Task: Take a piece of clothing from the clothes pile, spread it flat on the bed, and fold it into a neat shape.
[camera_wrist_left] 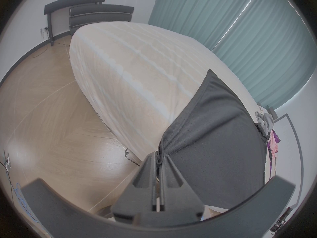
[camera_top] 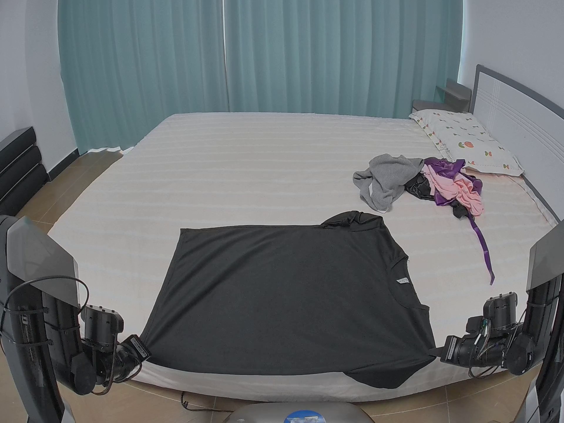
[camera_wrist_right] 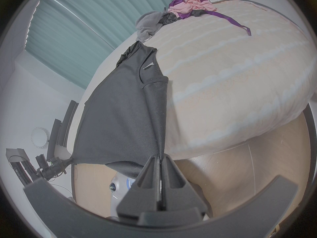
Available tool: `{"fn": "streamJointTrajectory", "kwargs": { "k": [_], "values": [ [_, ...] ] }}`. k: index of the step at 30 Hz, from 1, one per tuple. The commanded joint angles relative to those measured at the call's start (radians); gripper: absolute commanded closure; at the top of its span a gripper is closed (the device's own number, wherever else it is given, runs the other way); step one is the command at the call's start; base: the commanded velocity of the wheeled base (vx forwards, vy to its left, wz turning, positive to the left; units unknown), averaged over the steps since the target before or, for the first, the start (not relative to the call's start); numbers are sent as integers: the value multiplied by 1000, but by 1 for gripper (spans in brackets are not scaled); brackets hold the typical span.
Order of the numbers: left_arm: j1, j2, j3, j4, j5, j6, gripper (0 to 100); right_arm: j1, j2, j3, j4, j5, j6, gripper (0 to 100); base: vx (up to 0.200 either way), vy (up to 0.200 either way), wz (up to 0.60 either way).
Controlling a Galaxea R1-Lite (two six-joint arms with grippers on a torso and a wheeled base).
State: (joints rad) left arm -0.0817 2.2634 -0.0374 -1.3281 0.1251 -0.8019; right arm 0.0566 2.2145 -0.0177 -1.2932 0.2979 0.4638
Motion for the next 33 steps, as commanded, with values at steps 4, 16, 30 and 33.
{"fn": "streamJointTrajectory", "kwargs": {
  "k": [4, 16, 30, 33],
  "values": [
    [-1, 21, -12, -2, -22, -2, 100, 8, 67, 18, -90, 10, 7, 100, 0, 0, 0],
    [8, 19, -36, -2, -24, -3, 0, 2, 122, 18, -210, 21, 13, 0, 0, 0, 0],
    [16, -45, -36, -23, -22, 6, 0, 39, 2, 15, -275, 12, 119, 0, 0, 0, 0],
    [19, -39, -38, -39, -24, 12, 0, 49, -19, 15, -275, 12, 144, 0, 0, 0, 0]
  ]
}}
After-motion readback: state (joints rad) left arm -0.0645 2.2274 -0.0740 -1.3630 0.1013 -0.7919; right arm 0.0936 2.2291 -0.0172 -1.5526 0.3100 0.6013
